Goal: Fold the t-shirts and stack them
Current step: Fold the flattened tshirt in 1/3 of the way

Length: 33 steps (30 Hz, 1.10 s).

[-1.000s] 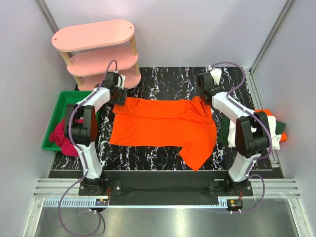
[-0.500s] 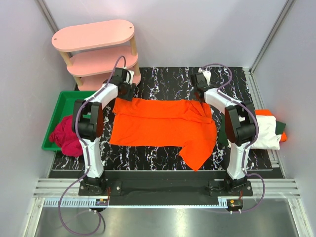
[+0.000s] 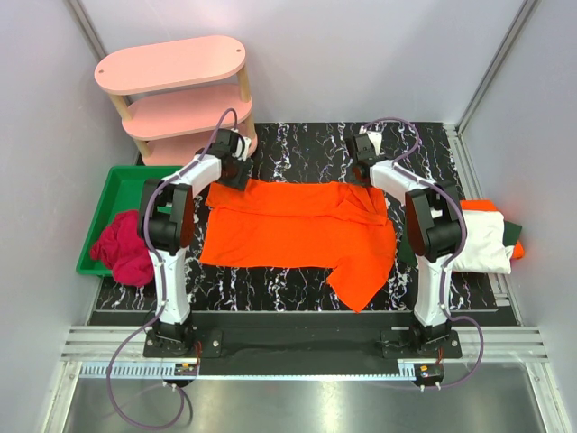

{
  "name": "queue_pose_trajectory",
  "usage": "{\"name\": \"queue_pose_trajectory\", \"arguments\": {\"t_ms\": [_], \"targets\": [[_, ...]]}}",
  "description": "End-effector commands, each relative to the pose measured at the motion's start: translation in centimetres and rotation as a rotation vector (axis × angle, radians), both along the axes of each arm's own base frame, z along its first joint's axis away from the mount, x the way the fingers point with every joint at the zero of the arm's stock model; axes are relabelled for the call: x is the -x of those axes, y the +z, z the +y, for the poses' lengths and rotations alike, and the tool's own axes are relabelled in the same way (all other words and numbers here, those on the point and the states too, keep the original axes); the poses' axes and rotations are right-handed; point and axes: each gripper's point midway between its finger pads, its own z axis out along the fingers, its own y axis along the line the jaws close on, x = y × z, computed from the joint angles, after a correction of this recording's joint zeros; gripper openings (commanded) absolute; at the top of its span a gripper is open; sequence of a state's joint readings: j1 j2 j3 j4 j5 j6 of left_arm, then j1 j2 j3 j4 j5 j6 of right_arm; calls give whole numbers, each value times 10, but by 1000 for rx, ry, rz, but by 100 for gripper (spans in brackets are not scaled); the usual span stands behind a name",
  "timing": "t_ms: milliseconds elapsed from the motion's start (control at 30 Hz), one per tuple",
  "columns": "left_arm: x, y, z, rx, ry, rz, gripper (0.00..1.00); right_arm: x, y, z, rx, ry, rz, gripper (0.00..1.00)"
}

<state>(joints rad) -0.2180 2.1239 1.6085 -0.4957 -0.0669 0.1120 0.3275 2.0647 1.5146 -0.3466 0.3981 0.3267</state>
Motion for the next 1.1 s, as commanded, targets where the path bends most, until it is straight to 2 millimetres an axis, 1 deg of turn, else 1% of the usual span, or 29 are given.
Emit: {"name": "queue_pose_trajectory", "arguments": {"t_ms": [0,133,167,233,267,367,400,500,533,600,633,667,733,767,900,1067], "targets": [[5,-5,-1,7,-11,22,66,-1,1,6,-6,4,11,26],[7,-5,1,-1,-12,28,66,3,-7,2,-2,-2,47,24],[8,-4,2,-5,-12,31,66,4,-7,2,-3,-4,52,22],[9,-4,3,-10,-11,33,65,6,-9,-1,3,-13,66,14],[10,-4,3,-11,-13,35,65,8,-10,-4,5,-24,69,1],[9,-2,5,-7,-4,30,62,10,-7,-13,24,-56,60,0],[9,-1,5,-6,-2,30,58,10,-2,-14,28,-62,48,0],[9,-2,8,-6,9,41,50,10,3,-25,55,-101,32,0],[9,-2,10,-13,18,42,44,10,9,-31,69,-125,16,0],[11,-4,14,-14,34,54,37,9,17,-41,72,-151,-1,0],[12,-5,17,-18,40,56,29,9,17,-43,74,-157,-3,0],[12,-7,20,-21,48,62,18,8,19,-46,79,-161,-5,0],[14,-10,25,-34,60,75,1,7,21,-55,92,-179,-5,0],[16,-11,28,-38,69,83,0,7,21,-57,93,-184,-5,0],[20,-16,37,-43,95,99,0,7,21,-65,94,-205,1,0],[22,-21,43,-65,105,116,0,4,17,-68,93,-216,13,0]]}}
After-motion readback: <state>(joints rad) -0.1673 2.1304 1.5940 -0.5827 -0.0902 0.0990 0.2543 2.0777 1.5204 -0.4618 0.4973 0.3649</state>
